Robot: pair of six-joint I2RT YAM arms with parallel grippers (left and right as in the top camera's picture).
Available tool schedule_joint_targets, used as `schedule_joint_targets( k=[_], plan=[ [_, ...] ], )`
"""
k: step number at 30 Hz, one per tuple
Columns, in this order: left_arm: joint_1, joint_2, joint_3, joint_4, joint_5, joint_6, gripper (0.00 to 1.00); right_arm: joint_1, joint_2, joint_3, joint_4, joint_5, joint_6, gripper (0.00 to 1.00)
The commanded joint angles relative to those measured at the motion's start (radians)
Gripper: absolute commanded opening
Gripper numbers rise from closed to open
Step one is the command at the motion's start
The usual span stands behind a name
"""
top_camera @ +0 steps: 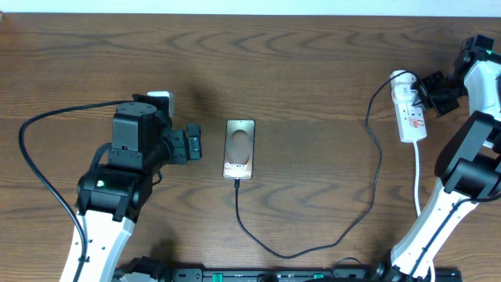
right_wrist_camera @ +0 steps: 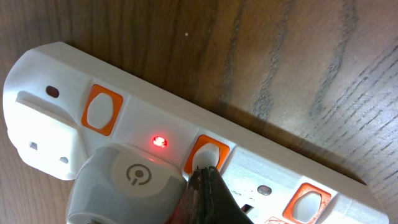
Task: Plug charger to phone and switch on socket
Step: 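Lift the right gripper off the power strip and withdraw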
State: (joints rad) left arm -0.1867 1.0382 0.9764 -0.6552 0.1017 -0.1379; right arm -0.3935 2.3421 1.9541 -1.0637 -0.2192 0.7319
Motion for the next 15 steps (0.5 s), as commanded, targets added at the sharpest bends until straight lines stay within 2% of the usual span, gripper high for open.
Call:
schedule_joint_targets(
  k=[1, 5, 11, 15],
  plan=[
    [0.003, 0.002, 0.003, -0.003, -0.009, -0.005, 0.99, 0.038, 0.017, -0.06, 0.021, 0.006, 0.051, 0.01],
    [0.003, 0.002, 0.003, -0.003, -0.009, -0.005, 0.98, 0.036, 0.017, -0.08, 0.025, 0.033, 0.042, 0.01],
    [0.003, 0.002, 0.003, -0.003, -0.009, -0.005, 0.98, 0.034, -0.017, -0.076, 0.017, -0.056, -0.077, 0.01],
    [0.003, 0.002, 0.003, -0.003, -0.009, -0.005, 0.99, 0.023, -0.113, -0.076, -0.024, 0.046, -0.079, 0.01]
  ],
)
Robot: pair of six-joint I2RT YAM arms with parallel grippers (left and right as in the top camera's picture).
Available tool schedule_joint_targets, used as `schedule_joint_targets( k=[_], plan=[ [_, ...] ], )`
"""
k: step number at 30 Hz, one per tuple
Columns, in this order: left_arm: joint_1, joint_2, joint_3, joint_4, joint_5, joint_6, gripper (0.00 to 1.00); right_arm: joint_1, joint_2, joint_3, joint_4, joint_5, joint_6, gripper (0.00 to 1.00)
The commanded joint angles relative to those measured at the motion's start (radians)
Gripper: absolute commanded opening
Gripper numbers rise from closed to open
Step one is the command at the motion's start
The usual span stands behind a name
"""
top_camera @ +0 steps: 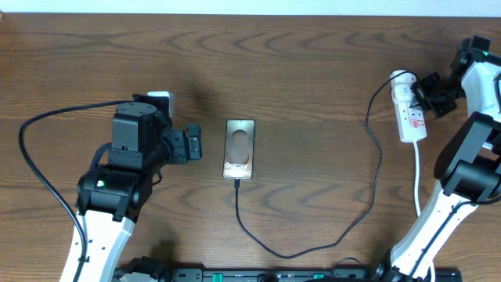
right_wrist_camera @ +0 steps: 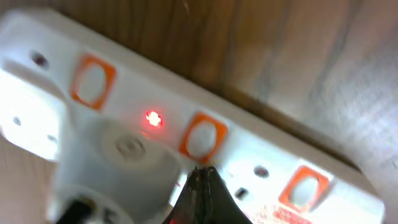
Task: Plug charger to phone and switch on socket
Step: 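Lift the right gripper off the power strip and withdraw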
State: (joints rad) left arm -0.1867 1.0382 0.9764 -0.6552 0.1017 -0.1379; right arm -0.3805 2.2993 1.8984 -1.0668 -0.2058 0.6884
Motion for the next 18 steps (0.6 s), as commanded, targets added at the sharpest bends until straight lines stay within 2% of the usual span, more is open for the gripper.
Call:
schedule_joint_targets(
  k=[1, 8, 12, 18],
  plan=[
    [0.003, 0.002, 0.003, -0.003, -0.009, -0.005, 0.98, 0.007, -0.103, -0.02, -0.035, 0.065, -0.037, 0.01],
    [0.003, 0.002, 0.003, -0.003, -0.009, -0.005, 0.98, 0.002, -0.376, -0.02, -0.166, 0.221, -0.088, 0.01],
    [0.003, 0.002, 0.003, -0.003, -0.009, -0.005, 0.99, 0.003, -0.54, -0.02, -0.25, 0.215, -0.137, 0.01],
    [0.003, 0.002, 0.003, -0.003, -0.009, -0.005, 0.99, 0.003, -0.791, -0.02, -0.39, 0.093, -0.256, 0.01]
  ],
)
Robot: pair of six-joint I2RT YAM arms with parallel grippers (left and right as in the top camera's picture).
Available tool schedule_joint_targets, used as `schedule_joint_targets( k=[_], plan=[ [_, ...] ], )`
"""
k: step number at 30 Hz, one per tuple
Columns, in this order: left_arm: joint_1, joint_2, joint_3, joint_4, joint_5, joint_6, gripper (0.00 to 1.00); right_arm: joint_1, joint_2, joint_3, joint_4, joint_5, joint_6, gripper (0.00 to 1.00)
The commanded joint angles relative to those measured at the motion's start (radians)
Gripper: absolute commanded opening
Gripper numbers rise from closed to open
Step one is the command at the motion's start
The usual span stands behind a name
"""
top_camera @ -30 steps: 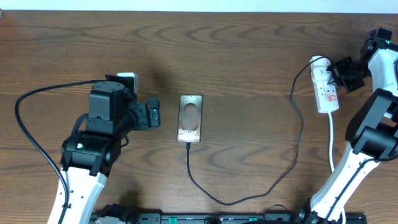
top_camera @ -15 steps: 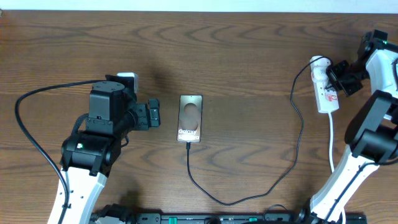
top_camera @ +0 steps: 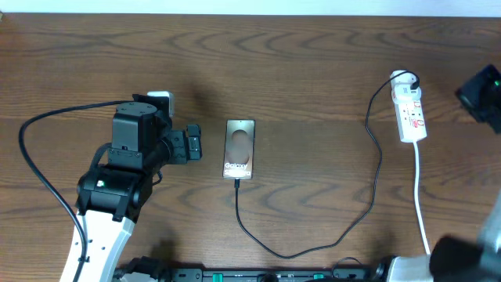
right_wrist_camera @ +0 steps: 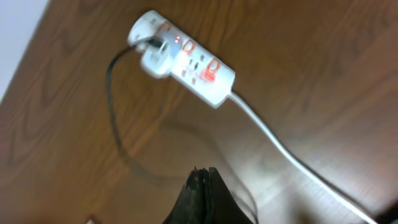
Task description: Plug charger to phone and switch on socket
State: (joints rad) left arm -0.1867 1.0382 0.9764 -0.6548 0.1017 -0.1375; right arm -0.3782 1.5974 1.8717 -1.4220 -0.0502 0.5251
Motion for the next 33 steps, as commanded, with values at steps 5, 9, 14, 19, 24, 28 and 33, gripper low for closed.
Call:
schedule_joint_targets(
  k=[5, 9, 14, 19, 24, 28, 33],
  plan=[
    [0.003, 0.002, 0.003, -0.004, -0.009, -0.006, 0.98, 0.0, -0.285, 0.006, -0.194, -0.082, -0.126, 0.29],
    [0.003, 0.002, 0.003, -0.004, -0.009, -0.006, 0.99, 0.0, -0.417, 0.004, -0.271, -0.075, -0.144, 0.99],
    [0.003, 0.002, 0.003, -0.004, -0.009, -0.006, 0.99, 0.0, -0.569, 0.004, -0.274, -0.081, -0.144, 0.99],
    [0.003, 0.002, 0.003, -0.004, -0.009, -0.006, 0.99, 0.0, -0.695, 0.004, -0.274, -0.084, -0.145, 0.99],
    [0.003, 0.002, 0.003, -0.004, -0.009, -0.006, 0.99, 0.0, -0.797, 0.003, -0.276, -0.082, -0.194, 0.99],
    [0.003, 0.002, 0.003, -0.004, -0.009, -0.006, 0.99, 0.025, -0.86, -0.01, -0.276, -0.104, -0.28, 0.99],
    [0.003, 0.002, 0.003, -0.004, -0.009, -0.006, 0.99, 0.063, -0.953, -0.105, -0.276, -0.116, -0.314, 0.99]
  ],
)
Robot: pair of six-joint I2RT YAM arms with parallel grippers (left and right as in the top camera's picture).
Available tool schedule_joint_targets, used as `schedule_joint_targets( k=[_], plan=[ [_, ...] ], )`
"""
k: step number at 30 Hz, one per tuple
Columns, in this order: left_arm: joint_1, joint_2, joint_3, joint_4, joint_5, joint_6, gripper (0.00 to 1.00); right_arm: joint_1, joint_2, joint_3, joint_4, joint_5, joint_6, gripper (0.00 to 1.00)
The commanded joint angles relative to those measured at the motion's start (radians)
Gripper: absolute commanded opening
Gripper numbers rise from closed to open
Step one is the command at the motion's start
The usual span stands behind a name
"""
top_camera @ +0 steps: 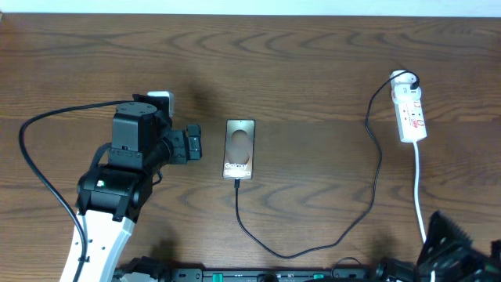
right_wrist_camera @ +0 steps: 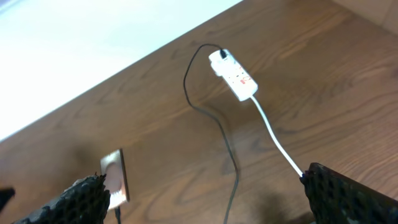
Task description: Plug charger to phone and switch on socket
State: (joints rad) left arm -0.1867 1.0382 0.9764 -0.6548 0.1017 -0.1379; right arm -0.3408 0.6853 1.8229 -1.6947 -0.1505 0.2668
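Observation:
The phone (top_camera: 240,149) lies face up mid-table, also visible in the right wrist view as the phone (right_wrist_camera: 115,177). A black cable (top_camera: 368,204) plugged into its near end loops over to the charger plug (top_camera: 403,78). That plug sits in the white power strip (top_camera: 410,110), seen small as the strip (right_wrist_camera: 235,74). My right gripper (right_wrist_camera: 205,208) is wide open and empty, far from the strip, its arm (top_camera: 448,247) at the front right corner. My left gripper (top_camera: 192,145) rests just left of the phone; its jaws cannot be read from above.
The strip's white cord (top_camera: 420,192) runs toward the front edge past my right arm. A small white block (top_camera: 160,99) lies behind the left arm, whose black lead (top_camera: 31,168) curves off to the left. A pale wall (right_wrist_camera: 93,50) borders the table's far edge.
My right gripper was shut and looking down at the strip from a distance; now it is wide open and the arm sits at the front right corner. Phone, cable, strip and left arm are unchanged.
My shut right fingertips were at an orange switch beside the charger plug, with a red light glowing on the strip. Then they stood slightly off it. Then the arm was well away at the table's right edge, and now it is open at the front right.

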Motion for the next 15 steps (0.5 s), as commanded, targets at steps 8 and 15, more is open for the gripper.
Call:
schedule_joint_targets(
  k=[8, 15],
  plan=[
    [0.003, 0.002, 0.003, -0.004, -0.009, -0.005, 0.99, 0.149, -0.321, -0.476, 0.289, -0.013, 0.04, 0.99],
    [0.003, 0.002, 0.003, -0.004, -0.009, -0.005, 0.99, 0.215, -0.517, -0.881, 0.75, -0.013, 0.08, 0.99]
  ],
)
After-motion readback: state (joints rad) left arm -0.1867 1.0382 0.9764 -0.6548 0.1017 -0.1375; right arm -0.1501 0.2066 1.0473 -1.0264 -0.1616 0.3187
